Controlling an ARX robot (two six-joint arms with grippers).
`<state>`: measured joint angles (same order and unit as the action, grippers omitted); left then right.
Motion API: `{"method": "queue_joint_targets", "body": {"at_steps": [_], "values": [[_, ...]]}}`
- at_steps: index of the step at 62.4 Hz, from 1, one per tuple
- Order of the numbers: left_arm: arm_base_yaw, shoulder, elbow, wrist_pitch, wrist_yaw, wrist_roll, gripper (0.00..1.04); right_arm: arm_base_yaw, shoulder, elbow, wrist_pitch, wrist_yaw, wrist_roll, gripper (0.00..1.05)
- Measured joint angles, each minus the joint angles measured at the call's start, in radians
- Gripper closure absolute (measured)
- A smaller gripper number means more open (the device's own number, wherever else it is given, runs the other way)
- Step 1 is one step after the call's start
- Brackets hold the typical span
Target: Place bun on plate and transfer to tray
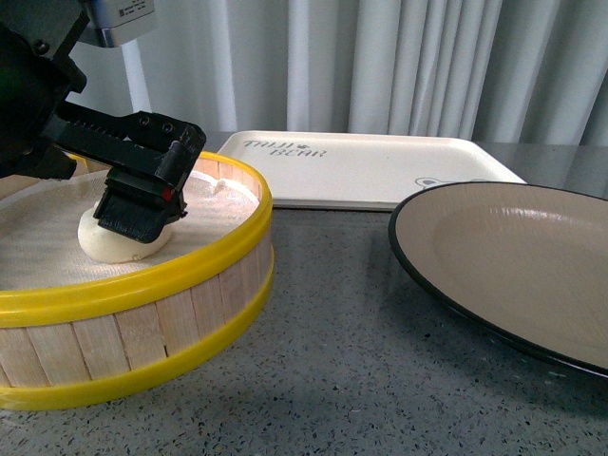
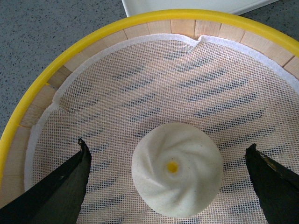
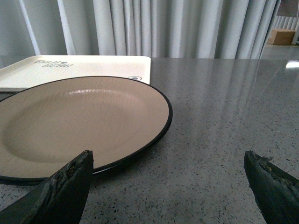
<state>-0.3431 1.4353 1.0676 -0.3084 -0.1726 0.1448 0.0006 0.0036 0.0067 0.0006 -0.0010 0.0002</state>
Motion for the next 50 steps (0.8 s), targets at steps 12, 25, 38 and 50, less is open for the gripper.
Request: {"method": "queue_joint_targets", "body": {"at_steps": [12,25,38,50], "values": [[-0.007,0.004,-0.003,0.001,0.01,0.004,0.28,0.0,0.0,0.0,0.0,0.0,0.0,0.09],[-0.007,0.008,-0.003,0.002,0.019,0.004,0.66,0.0,0.0,0.0,0.0,0.0,0.0,0.09],[-0.007,0.009,-0.003,0.005,0.026,0.002,0.97,0.0,0.0,0.0,0.0,0.0,0.0,0.09],[-0.005,0.009,-0.004,0.006,0.038,-0.006,1.01,0.0,0.0,0.0,0.0,0.0,0.0,0.09]]}}
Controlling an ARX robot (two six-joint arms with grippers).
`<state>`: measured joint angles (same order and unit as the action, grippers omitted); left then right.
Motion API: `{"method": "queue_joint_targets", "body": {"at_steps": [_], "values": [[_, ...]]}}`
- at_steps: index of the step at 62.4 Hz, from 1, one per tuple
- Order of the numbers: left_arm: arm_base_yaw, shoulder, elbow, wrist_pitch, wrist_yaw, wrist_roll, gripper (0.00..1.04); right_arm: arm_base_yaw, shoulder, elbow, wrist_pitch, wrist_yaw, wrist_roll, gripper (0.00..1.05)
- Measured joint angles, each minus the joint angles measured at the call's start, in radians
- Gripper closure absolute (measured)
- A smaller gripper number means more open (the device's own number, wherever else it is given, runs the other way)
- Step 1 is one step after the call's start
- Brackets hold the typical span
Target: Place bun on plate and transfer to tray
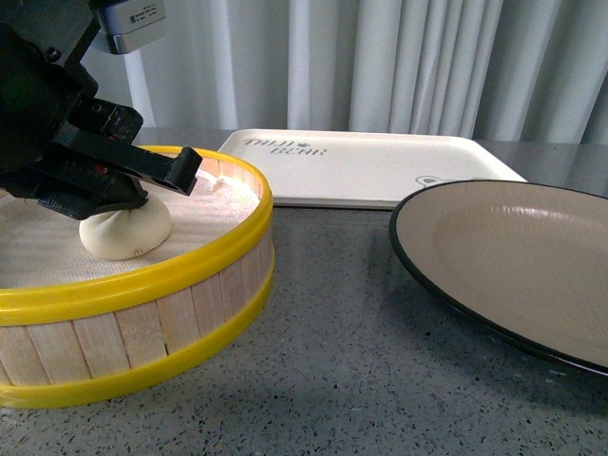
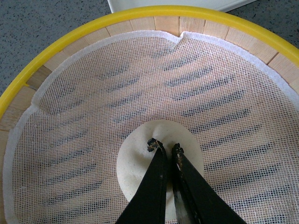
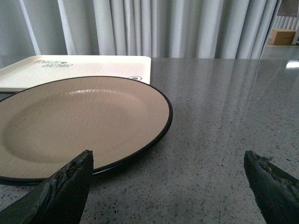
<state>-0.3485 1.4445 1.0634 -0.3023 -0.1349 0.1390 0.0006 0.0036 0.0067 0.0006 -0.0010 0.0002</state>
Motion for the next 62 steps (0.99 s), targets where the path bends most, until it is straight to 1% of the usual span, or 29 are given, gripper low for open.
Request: {"method": "queue_joint_targets", "body": {"at_steps": [17,31,38,42,45,54,58,62], "values": [[0.013,-0.013,0.018,-0.026,0.015,-0.005,1.01,0.0,0.0,0.0,0.0,0.0,0.0,0.09],[0.025,-0.046,0.125,-0.072,0.029,-0.005,1.01,0.0,0.0,0.0,0.0,0.0,0.0,0.09],[0.009,-0.047,0.185,-0.084,0.03,-0.006,1.01,0.0,0.0,0.0,0.0,0.0,0.0,0.09],[-0.03,-0.034,0.241,-0.084,0.031,-0.01,1.01,0.0,0.0,0.0,0.0,0.0,0.0,0.09],[-0.079,-0.011,0.293,-0.078,0.026,-0.01,1.01,0.0,0.0,0.0,0.0,0.0,0.0,0.09],[-0.189,0.059,0.383,-0.056,0.018,-0.013,1.01,0.0,0.0,0.0,0.0,0.0,0.0,0.09],[-0.26,0.113,0.427,-0.045,0.007,-0.012,1.01,0.0,0.0,0.0,0.0,0.0,0.0,0.09],[-0.31,0.154,0.452,-0.037,-0.001,-0.009,1.01,0.0,0.0,0.0,0.0,0.0,0.0,0.09]]}}
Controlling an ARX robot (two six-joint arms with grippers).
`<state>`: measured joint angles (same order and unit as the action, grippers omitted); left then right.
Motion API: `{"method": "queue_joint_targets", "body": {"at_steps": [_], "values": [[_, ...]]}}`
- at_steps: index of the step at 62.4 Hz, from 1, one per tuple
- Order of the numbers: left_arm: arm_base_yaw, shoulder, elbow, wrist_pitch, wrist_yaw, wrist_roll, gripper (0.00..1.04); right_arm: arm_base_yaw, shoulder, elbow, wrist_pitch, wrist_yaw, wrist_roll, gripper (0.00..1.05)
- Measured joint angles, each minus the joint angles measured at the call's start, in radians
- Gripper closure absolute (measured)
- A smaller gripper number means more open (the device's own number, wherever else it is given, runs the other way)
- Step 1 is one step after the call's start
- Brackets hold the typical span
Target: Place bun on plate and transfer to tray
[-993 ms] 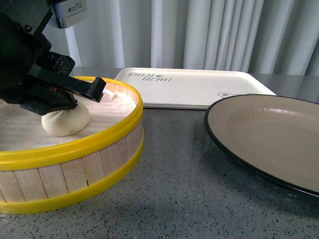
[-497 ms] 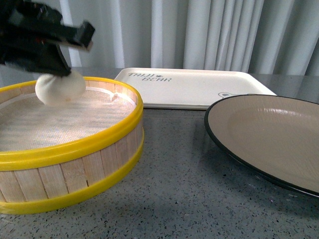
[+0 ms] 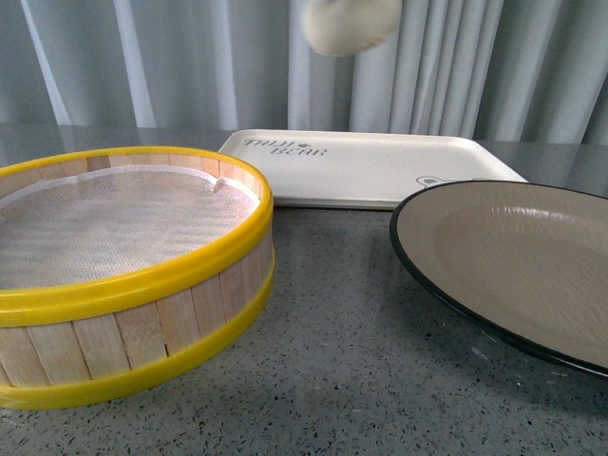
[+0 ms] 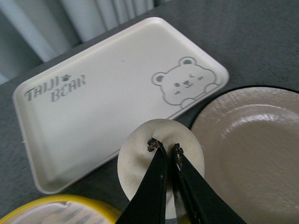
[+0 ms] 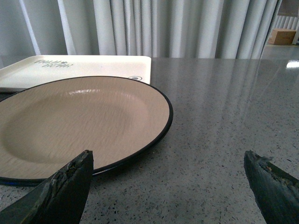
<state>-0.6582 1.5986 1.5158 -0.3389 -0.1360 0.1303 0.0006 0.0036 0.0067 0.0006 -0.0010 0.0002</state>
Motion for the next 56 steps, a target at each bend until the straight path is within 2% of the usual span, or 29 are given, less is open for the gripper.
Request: {"method": "queue_joint_targets", "body": {"at_steps": [9,16,32,41,56], "values": [[-0.116,0.112,0.056,0.051,0.0,0.003,1.01,0.0,0.0,0.0,0.0,0.0,0.0,0.09],[-0.157,0.165,0.078,0.08,0.002,0.003,1.01,0.0,0.0,0.0,0.0,0.0,0.0,0.09],[-0.192,0.252,0.096,0.071,-0.013,0.057,1.01,0.0,0.0,0.0,0.0,0.0,0.0,0.09],[-0.201,0.28,0.077,0.073,-0.079,0.137,1.01,0.0,0.0,0.0,0.0,0.0,0.0,0.09],[-0.21,0.32,0.069,0.063,-0.074,0.16,1.01,0.0,0.0,0.0,0.0,0.0,0.0,0.09]]}}
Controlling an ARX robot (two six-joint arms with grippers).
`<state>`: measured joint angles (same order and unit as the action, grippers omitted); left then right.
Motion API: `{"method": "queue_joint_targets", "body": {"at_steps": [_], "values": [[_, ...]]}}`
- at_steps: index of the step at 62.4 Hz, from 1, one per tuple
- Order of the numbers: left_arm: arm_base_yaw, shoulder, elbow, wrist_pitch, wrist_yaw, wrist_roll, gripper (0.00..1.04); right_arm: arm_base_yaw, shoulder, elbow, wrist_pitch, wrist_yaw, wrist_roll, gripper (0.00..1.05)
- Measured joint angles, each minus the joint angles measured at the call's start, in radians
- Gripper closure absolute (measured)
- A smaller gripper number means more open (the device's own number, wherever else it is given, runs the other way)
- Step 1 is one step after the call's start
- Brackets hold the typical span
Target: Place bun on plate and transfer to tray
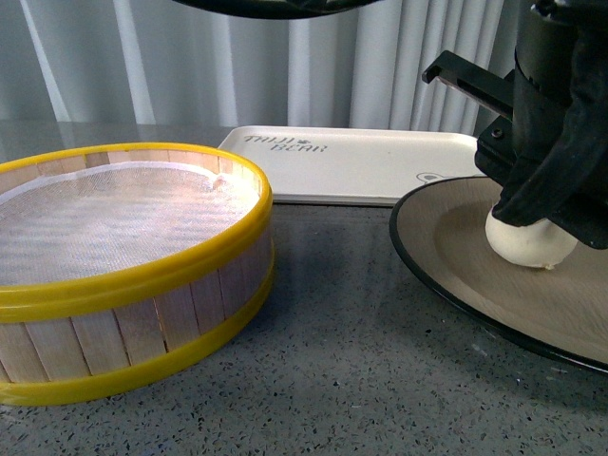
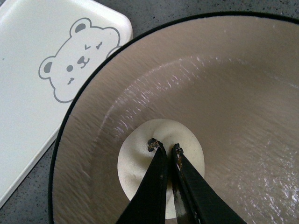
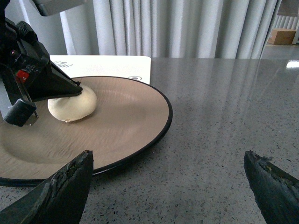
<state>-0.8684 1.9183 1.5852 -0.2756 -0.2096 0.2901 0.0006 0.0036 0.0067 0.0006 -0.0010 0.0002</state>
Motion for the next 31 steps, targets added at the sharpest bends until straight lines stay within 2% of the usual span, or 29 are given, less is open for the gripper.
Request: {"method": "queue_joint_targets", "body": {"at_steps": [27,31], "values": [[-0.005,0.002,0.003,-0.048,0.054,-0.074,1.01,0.0,0.0,0.0,0.0,0.0,0.0,0.09],[-0.005,0.002,0.006,-0.051,0.056,-0.086,0.94,0.0,0.0,0.0,0.0,0.0,0.0,0.09]]}}
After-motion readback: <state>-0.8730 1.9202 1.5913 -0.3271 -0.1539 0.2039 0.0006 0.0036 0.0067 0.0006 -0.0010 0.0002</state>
